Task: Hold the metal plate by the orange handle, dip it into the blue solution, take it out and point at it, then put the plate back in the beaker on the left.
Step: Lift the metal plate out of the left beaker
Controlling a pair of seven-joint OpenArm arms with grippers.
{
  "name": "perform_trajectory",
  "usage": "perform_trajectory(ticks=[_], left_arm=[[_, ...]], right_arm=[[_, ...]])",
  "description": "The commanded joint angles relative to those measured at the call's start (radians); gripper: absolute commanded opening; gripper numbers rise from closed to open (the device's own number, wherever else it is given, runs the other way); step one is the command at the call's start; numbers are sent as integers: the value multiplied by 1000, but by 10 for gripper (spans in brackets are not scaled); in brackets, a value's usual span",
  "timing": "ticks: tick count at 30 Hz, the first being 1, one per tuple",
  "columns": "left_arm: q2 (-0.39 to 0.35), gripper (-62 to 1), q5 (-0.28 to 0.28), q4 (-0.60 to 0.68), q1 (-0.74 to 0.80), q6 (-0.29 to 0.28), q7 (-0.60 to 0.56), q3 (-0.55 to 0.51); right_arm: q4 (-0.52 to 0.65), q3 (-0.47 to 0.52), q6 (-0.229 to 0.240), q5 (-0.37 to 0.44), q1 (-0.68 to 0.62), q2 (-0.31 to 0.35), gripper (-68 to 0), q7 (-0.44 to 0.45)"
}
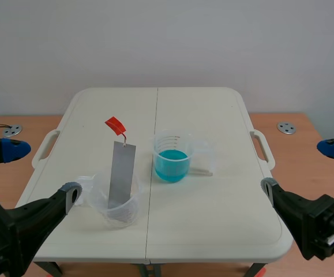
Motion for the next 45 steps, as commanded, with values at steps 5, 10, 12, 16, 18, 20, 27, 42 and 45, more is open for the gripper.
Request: perform_trajectory(ticks=[5,10,12,16,18,20,27,42,45], left_arm=[[5,14,-10,8,-3,2,-17,1],[5,14,-10,8,-3,2,-17,1],[5,14,-10,8,-3,2,-17,1],[5,14,-10,8,-3,2,-17,1],[5,14,-10,8,-3,2,-17,1],[5,14,-10,8,-3,2,-18,1],[5,14,-10,8,-3,2,-18,1],[5,-586,-2,8,-3,6,-17,1],[5,-564,-2,8,6,7,-16,1]], right_arm=[[13,1,0,11,9,0,-12,18],[13,1,0,11,9,0,-12,18],[13,1,0,11,9,0,-12,18],[13,1,0,11,9,0,-12,18],[13,1,0,11,9,0,-12,18],[13,1,0,11,9,0,-12,18],[13,1,0,11,10,0,-12,23],[13,-66,52,11,131,0,-12,29],[12,-107,62,11,173,0,-12,29]])
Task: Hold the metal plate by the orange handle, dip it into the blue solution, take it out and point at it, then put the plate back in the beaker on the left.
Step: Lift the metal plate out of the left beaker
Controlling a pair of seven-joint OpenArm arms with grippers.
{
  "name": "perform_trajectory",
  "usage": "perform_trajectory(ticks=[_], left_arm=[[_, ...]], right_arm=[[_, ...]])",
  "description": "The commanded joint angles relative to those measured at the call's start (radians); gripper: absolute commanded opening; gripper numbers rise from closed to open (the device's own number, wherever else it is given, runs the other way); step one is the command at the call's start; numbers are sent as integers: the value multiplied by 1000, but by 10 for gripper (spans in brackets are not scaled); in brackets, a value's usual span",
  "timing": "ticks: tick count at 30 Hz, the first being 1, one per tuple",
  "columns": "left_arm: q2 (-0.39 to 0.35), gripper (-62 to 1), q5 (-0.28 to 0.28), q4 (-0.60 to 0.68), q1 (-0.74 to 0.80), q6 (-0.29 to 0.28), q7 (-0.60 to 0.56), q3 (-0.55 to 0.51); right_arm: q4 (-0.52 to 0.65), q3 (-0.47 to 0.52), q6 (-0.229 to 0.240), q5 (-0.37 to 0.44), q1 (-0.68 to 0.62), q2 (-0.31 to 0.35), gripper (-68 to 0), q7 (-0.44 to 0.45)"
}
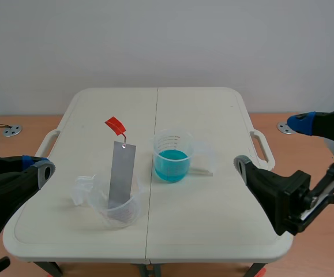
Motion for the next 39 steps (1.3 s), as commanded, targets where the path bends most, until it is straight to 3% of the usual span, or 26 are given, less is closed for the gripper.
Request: perform_trajectory(ticks=[1,3,7,10,21,26,33,36,39], left_arm=[[5,-564,-5,8,14,2,-13,1],[4,-564,23,8,40,30,10,1],[4,-564,129,5,128,101,74,-1],[2,-564,168,-11,199,126,109,-1],[2,-564,170,-276,284,99,124,3],[2,-564,170,-376,284,64,124,34],[2,-564,171,-466,283,24,124,138],[2,-564,171,-492,278,20,124,177],[2,-564,171,-510,278,20,124,211]], right_arm=[[9,-12,-5,11,32,-1,-12,15],[1,-36,-3,12,62,-1,-12,15],[-30,-84,-3,16,126,-1,-12,15],[-58,-119,-3,27,173,-1,-12,15],[-182,-267,8,51,378,-5,-12,14],[-286,-324,18,53,477,-53,-12,10],[-424,-394,70,53,611,-128,-12,-21],[-478,-417,72,53,664,-151,-12,-20],[-535,-443,104,53,718,-173,-12,-21]])
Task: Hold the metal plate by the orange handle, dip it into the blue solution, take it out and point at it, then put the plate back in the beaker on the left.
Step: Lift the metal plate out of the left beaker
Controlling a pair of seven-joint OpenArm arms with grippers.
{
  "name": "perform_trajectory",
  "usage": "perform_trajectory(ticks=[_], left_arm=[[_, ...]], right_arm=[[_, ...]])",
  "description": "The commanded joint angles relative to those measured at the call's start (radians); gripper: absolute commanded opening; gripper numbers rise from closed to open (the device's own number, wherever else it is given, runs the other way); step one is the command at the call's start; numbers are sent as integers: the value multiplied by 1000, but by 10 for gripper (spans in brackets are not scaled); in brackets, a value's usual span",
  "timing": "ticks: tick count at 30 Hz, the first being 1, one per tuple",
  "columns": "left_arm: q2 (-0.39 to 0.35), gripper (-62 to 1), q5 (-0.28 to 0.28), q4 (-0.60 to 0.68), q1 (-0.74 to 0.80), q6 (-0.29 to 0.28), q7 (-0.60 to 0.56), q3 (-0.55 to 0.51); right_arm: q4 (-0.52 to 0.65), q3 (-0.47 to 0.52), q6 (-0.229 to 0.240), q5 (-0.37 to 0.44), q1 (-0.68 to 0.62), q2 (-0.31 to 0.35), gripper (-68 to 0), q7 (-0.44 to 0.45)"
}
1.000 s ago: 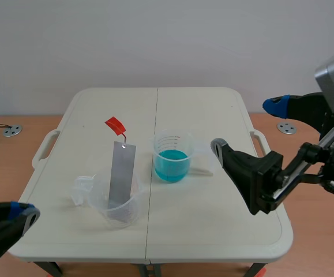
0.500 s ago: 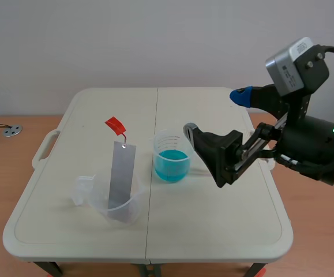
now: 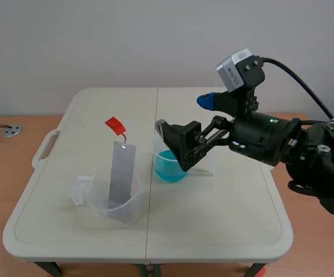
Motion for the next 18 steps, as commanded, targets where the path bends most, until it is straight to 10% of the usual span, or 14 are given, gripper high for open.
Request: perform_trajectory(ticks=[1,18], left_arm=[[2,-564,-3,8,-2,-6,-10,12],[2,-564,-7,-11,-34,-6,35,52]], right_arm=[[-10,-13,18,11,43,-8,-12,18],[-272,-214,76,11,280,-121,-12,17]])
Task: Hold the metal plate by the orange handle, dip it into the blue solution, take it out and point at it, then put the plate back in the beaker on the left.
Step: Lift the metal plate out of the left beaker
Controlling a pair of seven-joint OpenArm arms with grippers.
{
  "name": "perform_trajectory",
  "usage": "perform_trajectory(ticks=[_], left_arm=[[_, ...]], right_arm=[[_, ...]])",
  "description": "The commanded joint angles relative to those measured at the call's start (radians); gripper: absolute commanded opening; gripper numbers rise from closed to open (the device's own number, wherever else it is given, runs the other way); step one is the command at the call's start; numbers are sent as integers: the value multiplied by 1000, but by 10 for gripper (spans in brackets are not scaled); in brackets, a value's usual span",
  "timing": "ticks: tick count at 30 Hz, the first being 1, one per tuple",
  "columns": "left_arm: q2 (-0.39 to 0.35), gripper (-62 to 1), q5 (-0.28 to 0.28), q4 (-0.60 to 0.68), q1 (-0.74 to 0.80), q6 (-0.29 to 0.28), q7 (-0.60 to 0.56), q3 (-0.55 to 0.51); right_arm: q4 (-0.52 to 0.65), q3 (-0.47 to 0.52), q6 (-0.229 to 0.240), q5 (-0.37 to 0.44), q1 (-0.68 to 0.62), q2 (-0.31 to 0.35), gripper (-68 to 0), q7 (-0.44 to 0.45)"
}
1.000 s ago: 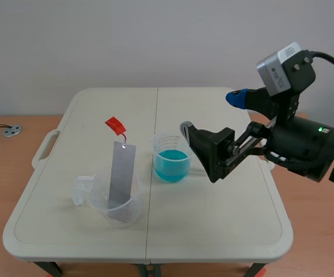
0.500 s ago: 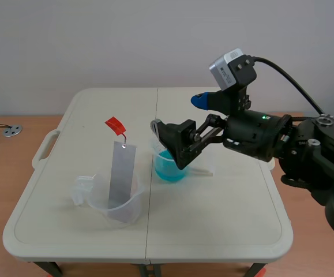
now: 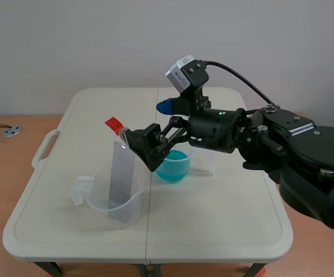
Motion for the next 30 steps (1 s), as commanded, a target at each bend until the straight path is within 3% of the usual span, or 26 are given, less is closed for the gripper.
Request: perform_trajectory(ticks=[1,16,30], left_arm=[[2,-564,-6,5,13,-6,-7,5],[2,-564,-6,5,13,-7,-6,5],[2,-564,-6,5,13,-7,-6,5]], right_arm=[[1,-9,8,11,36,-18,-12,14],[-35,-93,15,15,60,-86,-12,-16],[-35,-97,15,117,60,-128,-12,-143]])
